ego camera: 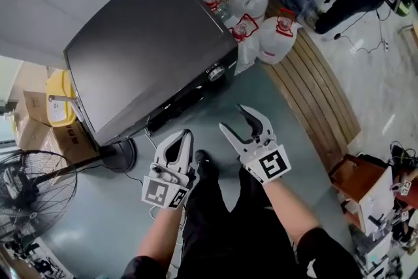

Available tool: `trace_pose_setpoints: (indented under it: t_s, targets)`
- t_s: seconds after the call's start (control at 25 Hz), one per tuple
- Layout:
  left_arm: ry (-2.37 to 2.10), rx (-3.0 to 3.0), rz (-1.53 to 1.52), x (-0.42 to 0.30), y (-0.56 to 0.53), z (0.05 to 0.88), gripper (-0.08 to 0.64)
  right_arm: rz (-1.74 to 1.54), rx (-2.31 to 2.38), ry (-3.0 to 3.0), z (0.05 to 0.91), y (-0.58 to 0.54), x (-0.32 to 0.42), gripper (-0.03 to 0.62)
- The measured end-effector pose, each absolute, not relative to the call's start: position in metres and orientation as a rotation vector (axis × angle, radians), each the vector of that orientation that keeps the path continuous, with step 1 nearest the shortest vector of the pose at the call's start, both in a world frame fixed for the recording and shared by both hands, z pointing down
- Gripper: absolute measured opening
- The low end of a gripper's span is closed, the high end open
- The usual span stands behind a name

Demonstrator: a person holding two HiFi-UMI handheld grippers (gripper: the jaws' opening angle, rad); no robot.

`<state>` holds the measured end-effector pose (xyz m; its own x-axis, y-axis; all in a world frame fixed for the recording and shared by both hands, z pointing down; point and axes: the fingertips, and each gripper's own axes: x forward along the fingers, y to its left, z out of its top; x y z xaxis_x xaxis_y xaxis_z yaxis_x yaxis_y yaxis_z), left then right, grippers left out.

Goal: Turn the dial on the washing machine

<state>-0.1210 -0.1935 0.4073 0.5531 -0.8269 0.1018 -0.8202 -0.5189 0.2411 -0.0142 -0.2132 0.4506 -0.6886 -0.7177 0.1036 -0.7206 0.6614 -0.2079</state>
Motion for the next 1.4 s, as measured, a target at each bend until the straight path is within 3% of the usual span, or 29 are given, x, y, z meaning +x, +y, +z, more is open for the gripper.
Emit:
trace_pose_setpoints:
  t_s: [0.24, 0.8, 1.4]
  targets:
    - [-1.262, 2.526, -0.020, -0.121, -0.205, 0.461, 0.014, 0.407, 1.297, -2.784, 0.502, -0.231, -0.028, 0.288]
    - [-1.482, 2.456, 0.018, -0.135, -0.233, 0.553, 0.014, 0.293, 1.283, -2.694, 0.572, -0.306, -0.033, 0.293]
    - [-1.439, 2.434, 0.017, -0.131, -0.223, 0.568, 0.014, 0.193, 1.311, -2.670, 0.576, -0.343, -0.040, 0.295]
